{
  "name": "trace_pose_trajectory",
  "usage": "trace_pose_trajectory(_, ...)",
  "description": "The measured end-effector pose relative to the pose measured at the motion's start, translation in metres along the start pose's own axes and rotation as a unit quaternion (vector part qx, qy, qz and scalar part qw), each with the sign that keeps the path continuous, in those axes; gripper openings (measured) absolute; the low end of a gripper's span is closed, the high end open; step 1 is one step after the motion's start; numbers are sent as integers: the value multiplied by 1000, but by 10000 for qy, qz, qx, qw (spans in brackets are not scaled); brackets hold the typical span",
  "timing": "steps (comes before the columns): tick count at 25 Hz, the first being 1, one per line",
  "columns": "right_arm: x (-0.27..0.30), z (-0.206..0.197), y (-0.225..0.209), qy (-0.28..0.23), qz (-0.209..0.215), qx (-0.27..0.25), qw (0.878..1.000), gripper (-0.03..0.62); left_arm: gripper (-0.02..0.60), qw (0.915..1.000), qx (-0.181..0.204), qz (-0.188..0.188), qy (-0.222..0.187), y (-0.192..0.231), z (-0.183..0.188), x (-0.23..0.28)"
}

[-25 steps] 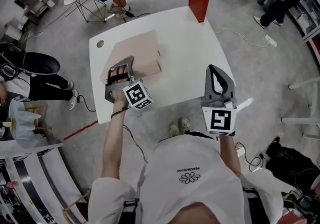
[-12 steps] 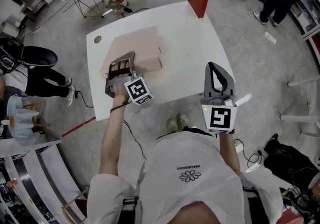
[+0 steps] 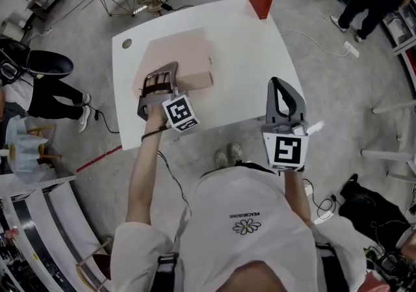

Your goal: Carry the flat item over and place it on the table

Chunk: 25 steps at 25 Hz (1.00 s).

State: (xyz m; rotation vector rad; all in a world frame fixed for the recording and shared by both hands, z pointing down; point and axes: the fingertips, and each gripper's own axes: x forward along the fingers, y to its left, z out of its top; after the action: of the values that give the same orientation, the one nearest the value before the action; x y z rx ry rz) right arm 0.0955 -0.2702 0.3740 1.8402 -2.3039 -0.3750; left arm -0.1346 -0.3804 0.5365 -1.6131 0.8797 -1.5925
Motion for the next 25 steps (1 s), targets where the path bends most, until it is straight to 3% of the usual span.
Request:
trace_pose_trajectory(5,-2,1,3,67,34,18,10000,11,319,9999,-91,-97,-85,-14,1,-3)
trace_pose_trajectory(13,-2,0,2,102,67,150,9998,11,365,9967,-224,-743,-253,-49,9,-5)
trace_pose_trajectory(25,-2,-5,10,224,166,128,9995,11,410,9904,-340,-1301,-311,-95,17,-6)
